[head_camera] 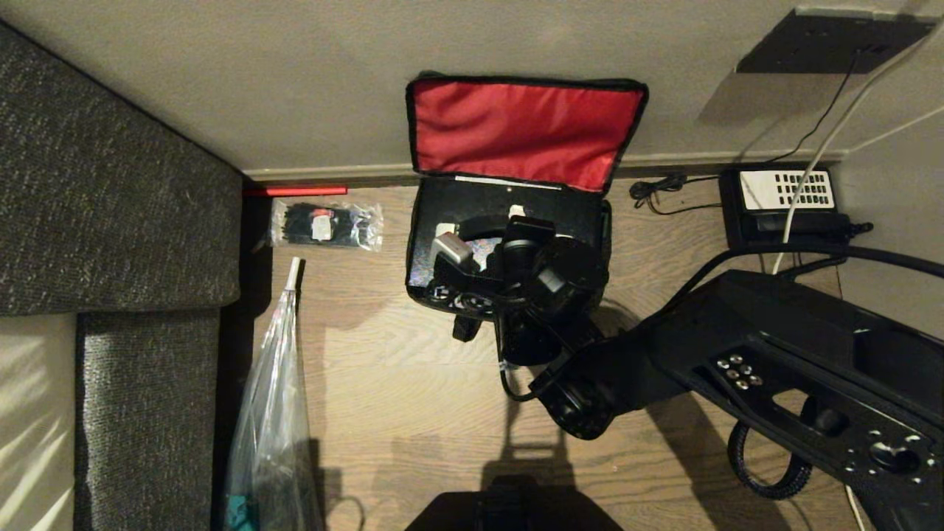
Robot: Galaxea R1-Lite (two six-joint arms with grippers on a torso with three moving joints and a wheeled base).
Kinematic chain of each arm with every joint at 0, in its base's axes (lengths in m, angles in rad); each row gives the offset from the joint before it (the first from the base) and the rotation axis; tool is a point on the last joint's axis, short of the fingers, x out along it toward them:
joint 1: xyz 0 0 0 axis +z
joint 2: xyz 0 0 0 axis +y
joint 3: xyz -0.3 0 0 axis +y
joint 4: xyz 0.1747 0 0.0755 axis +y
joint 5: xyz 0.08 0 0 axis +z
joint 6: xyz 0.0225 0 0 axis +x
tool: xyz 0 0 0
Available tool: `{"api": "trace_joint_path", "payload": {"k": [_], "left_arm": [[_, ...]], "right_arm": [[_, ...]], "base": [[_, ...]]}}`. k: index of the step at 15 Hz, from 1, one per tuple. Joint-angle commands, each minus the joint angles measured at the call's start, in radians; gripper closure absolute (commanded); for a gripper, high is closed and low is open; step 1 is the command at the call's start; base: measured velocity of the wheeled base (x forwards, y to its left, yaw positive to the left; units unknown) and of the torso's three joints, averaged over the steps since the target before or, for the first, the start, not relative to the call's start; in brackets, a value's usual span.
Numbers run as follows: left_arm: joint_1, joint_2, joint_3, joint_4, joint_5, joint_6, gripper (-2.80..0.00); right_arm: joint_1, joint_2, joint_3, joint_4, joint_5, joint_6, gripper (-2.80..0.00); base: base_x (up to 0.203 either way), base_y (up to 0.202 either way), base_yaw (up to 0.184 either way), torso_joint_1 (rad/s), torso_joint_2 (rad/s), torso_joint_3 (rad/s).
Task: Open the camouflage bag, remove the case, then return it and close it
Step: Lift the black box
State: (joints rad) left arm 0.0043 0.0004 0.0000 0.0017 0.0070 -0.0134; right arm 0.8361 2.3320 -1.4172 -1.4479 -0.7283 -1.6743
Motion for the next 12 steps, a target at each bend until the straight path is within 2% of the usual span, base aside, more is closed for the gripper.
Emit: {"api": "trace_joint_path", "payload": {"k": [1, 12], "left_arm": [[0.000, -0.002, 0.003, 0.000, 0.001, 0.000, 0.00], [0.000, -0.002, 0.003, 0.000, 0.001, 0.000, 0.00]], "right_arm": [[0.014, -0.020, -0.005, -0.006, -0.006, -0.009, 0.00], [0.069, -0.060, -0.069, 0.014, -0.023, -0.012, 0.00]], "base": [[0.000, 0.000, 0.000, 0.000, 0.00, 0.000], [0.000, 0.000, 0.000, 0.000, 0.00, 0.000]]}}
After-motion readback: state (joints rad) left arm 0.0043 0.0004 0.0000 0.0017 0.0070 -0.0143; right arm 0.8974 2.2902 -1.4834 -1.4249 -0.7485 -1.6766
